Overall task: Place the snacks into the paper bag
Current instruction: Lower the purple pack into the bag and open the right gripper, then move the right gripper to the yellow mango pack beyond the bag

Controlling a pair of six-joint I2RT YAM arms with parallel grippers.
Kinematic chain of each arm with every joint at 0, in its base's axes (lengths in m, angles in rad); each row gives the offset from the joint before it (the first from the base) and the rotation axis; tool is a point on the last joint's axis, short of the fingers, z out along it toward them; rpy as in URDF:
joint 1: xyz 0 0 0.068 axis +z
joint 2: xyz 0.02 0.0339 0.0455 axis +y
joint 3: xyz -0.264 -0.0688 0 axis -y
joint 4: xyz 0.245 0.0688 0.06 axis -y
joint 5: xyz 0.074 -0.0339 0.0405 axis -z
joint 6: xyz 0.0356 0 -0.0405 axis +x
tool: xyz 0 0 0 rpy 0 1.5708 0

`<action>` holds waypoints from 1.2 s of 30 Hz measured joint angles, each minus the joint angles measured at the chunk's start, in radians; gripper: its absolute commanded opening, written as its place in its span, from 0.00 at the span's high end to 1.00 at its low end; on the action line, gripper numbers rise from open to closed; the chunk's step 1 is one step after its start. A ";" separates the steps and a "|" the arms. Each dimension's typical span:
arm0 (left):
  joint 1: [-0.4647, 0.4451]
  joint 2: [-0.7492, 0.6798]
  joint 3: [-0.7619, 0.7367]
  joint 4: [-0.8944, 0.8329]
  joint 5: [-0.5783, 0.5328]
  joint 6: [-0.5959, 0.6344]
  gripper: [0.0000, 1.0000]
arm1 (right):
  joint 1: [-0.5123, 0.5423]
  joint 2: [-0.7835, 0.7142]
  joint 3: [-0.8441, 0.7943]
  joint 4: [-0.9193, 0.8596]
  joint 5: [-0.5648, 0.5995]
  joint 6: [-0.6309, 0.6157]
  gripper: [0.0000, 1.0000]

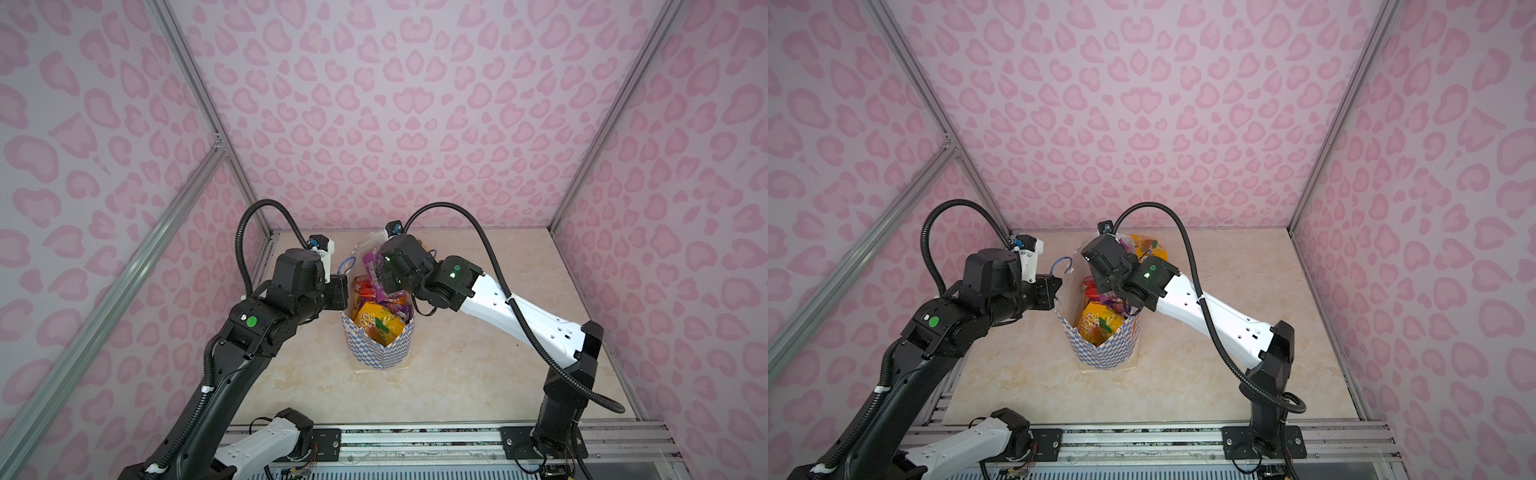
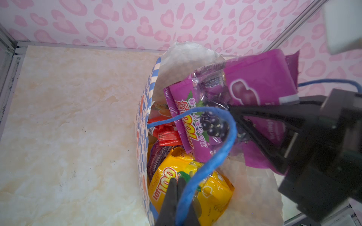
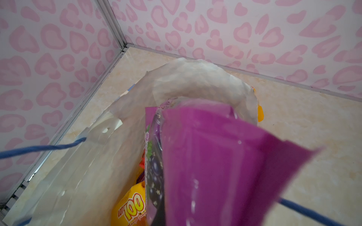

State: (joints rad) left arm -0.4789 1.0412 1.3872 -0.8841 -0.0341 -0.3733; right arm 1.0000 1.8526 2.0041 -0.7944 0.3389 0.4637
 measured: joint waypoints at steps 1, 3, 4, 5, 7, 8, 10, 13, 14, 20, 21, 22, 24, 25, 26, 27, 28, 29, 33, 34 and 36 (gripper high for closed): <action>0.000 0.000 0.000 0.000 0.000 0.000 0.97 | -0.005 0.018 0.016 0.002 -0.008 0.005 0.64; 0.000 0.000 0.001 0.000 0.000 0.001 0.97 | -0.013 0.039 0.028 0.012 -0.025 0.013 0.47; 0.000 0.000 0.001 0.000 0.000 0.001 0.97 | -0.014 0.043 0.030 0.020 -0.031 0.015 0.40; 0.000 0.001 0.002 0.000 0.000 0.002 0.97 | -0.016 0.043 0.030 0.026 -0.035 0.014 0.33; 0.000 0.002 0.003 -0.001 -0.005 0.007 0.97 | -0.018 0.037 0.030 0.038 -0.042 0.018 0.25; 0.000 0.004 0.003 0.000 -0.010 0.008 0.97 | -0.017 0.029 0.031 0.044 -0.045 0.017 0.23; 0.000 0.006 0.003 0.001 -0.012 0.008 0.97 | -0.007 0.011 0.043 0.051 -0.045 0.002 0.20; 0.000 0.010 0.003 0.001 -0.019 0.008 0.97 | 0.016 -0.033 0.063 0.074 -0.046 -0.040 0.16; 0.000 0.011 0.003 0.000 -0.024 0.008 0.97 | 0.024 -0.054 0.066 0.078 -0.050 -0.057 0.16; -0.001 0.015 0.002 0.000 -0.052 0.008 0.97 | 0.053 -0.207 0.028 0.100 -0.035 -0.147 0.03; 0.000 0.015 0.001 0.000 -0.056 0.010 0.97 | 0.051 -0.235 0.011 0.108 -0.024 -0.159 0.03; 0.000 0.014 0.000 0.000 -0.067 0.011 0.97 | 0.045 -0.273 -0.016 0.120 -0.016 -0.173 0.03; 0.000 0.010 -0.003 -0.001 -0.085 0.013 0.97 | 0.006 -0.336 -0.074 0.137 -0.007 -0.185 0.03; -0.001 0.006 -0.005 -0.002 -0.096 0.017 0.97 | -0.033 -0.367 -0.110 0.145 -0.009 -0.186 0.03; 0.000 0.000 -0.007 -0.002 -0.106 0.019 0.97 | -0.078 -0.395 -0.151 0.153 -0.010 -0.182 0.03; 0.000 -0.004 -0.009 -0.003 -0.116 0.019 0.97 | -0.121 -0.417 -0.189 0.162 -0.016 -0.171 0.03; 0.000 -0.007 -0.012 -0.004 -0.127 0.020 0.97 | -0.187 -0.446 -0.249 0.177 -0.033 -0.153 0.03; 0.000 -0.011 -0.017 -0.005 -0.134 0.026 0.97 | -0.249 -0.467 -0.307 0.195 -0.057 -0.135 0.03; 0.000 -0.016 -0.032 -0.010 -0.155 0.027 0.97 | -0.492 -0.493 -0.538 0.300 -0.198 -0.031 0.03; 0.000 -0.018 -0.033 -0.010 -0.157 0.027 0.97 | -0.543 -0.481 -0.594 0.323 -0.235 0.000 0.03; 0.000 -0.019 -0.033 -0.011 -0.161 0.027 0.97 | -0.604 -0.436 -0.670 0.377 -0.299 0.035 0.03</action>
State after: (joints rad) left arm -0.4793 1.0222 1.3540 -0.8948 -0.1947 -0.3466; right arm 0.3958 1.4166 1.3338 -0.4175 0.0399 0.4992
